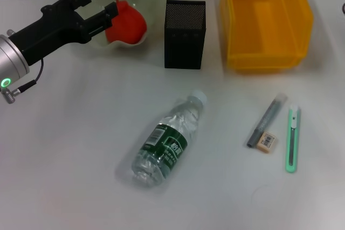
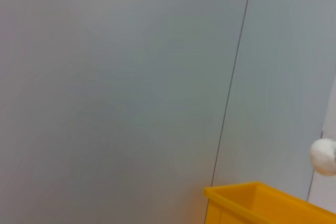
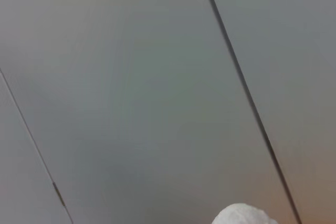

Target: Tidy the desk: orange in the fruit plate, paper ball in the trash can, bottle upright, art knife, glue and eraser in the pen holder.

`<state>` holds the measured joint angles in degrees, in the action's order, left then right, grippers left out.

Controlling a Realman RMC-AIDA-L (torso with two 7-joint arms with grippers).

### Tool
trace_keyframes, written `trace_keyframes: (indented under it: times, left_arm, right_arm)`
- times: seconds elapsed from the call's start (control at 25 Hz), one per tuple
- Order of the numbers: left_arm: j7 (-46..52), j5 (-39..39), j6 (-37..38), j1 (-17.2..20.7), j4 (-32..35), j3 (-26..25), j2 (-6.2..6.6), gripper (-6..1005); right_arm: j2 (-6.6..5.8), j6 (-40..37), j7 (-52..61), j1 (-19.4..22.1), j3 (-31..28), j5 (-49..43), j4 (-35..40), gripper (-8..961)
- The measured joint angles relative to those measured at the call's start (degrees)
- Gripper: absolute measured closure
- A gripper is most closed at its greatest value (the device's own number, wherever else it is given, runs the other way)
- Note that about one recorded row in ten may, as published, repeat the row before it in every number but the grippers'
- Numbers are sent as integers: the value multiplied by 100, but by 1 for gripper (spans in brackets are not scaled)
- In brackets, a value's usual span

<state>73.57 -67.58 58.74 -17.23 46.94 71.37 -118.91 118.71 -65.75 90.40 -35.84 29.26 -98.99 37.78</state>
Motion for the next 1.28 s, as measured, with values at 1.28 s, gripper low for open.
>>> trace_keyframes:
  times: [1.28]
  left_arm:
    - [-1,147,126,35,-105,-2,-1,231]
  right_arm:
    - [-134,-3228,-232,695,59,2655,-257,348]
